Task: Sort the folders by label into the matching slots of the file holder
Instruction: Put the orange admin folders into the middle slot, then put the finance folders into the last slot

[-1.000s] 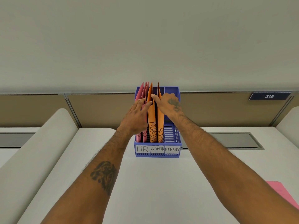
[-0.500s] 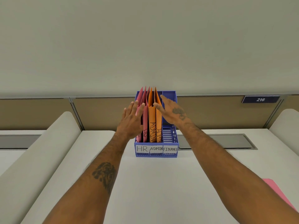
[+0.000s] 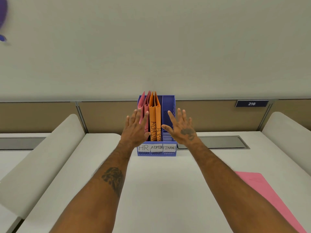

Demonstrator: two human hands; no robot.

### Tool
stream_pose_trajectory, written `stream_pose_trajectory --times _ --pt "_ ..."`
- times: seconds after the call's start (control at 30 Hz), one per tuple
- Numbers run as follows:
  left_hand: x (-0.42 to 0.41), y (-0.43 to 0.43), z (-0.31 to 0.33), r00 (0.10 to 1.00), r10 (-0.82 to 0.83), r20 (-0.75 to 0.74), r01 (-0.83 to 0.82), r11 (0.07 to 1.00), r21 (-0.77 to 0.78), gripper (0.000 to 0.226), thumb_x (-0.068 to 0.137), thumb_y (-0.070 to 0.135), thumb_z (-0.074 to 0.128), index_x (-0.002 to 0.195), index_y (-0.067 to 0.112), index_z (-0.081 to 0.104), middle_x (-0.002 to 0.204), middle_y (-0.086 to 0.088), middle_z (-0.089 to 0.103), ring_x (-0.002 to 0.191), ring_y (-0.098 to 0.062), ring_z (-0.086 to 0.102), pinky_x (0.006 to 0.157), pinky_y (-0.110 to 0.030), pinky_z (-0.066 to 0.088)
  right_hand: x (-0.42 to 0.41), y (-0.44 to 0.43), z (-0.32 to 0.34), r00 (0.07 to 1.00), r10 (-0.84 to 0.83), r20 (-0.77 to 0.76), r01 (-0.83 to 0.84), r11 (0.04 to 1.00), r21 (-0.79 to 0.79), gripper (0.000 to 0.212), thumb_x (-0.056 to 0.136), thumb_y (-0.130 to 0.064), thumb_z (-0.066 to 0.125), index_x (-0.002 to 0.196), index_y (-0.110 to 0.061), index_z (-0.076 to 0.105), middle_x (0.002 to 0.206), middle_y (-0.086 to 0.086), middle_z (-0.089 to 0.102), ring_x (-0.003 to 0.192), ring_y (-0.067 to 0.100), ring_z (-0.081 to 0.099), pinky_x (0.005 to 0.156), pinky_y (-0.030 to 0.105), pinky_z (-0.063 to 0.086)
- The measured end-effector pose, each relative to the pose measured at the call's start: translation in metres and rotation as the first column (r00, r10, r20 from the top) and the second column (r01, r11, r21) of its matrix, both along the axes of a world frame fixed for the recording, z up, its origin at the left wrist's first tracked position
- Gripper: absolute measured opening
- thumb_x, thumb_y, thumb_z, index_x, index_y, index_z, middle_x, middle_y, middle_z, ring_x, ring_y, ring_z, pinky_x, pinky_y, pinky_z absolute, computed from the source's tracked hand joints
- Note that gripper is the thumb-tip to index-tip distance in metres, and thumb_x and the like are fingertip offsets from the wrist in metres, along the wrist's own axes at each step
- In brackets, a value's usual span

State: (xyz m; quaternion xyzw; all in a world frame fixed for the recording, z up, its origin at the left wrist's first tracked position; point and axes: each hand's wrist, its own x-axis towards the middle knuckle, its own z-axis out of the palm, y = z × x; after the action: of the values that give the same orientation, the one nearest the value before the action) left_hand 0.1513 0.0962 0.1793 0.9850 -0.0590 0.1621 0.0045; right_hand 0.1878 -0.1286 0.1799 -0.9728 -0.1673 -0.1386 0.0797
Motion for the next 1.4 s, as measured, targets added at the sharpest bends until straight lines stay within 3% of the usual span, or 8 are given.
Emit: stream_pose_trajectory --times 0.33,0.43,0.9,1.4 --pt "-0.057 -0.072 -0.014 1.000 -0.029 0.000 0.029 0.999 -0.030 0.091 0.095 0.056 0.047 0.155 0.025 -0.013 0.163 -0.009 -0.020 0.150 -0.028 -0.017 0.120 -0.054 0.000 -0.062 -0.071 -0.017 1.000 -0.008 -0.028 0.009 1.000 0.030 0.085 0.084 -0.079 0.009 0.155 -0.034 0.001 0.164 0.015 -0.004 0.150 0.035 -0.006 0.116 0.060 0.007" --pt "-0.075 -0.105 -0.025 0.999 -0.033 -0.006 0.032 0.998 -0.059 0.089 0.096 0.055 0.046 0.155 0.026 -0.014 0.163 -0.007 -0.021 0.150 -0.026 -0.019 0.120 -0.052 -0.003 -0.081 -0.107 -0.028 0.999 -0.012 -0.033 0.012 1.000 0.015 0.090 0.079 -0.081 0.000 0.156 -0.033 0.003 0.164 0.015 -0.002 0.151 0.033 -0.005 0.116 0.060 0.008" --pt "-0.140 -0.257 -0.098 0.984 -0.038 -0.172 0.021 0.995 -0.098 0.085 0.097 0.060 0.038 0.156 0.024 -0.012 0.164 -0.009 -0.017 0.151 -0.028 -0.015 0.121 -0.052 -0.001 -0.151 -0.275 -0.101 0.974 -0.103 -0.202 0.096 0.994 -0.042 0.089 0.081 -0.078 0.000 0.156 -0.031 0.000 0.164 0.015 -0.003 0.151 0.033 -0.006 0.118 0.057 0.003" --pt "-0.142 -0.327 -0.179 0.920 -0.186 -0.346 0.142 0.979 -0.147 0.081 0.098 0.059 0.034 0.156 0.022 -0.008 0.163 -0.008 -0.018 0.151 -0.025 -0.017 0.120 -0.048 -0.004 -0.172 -0.351 -0.172 0.888 -0.293 -0.354 0.275 0.956 -0.101 0.091 0.078 -0.078 -0.004 0.155 -0.031 -0.006 0.163 0.014 -0.008 0.150 0.033 -0.008 0.117 0.058 0.002"
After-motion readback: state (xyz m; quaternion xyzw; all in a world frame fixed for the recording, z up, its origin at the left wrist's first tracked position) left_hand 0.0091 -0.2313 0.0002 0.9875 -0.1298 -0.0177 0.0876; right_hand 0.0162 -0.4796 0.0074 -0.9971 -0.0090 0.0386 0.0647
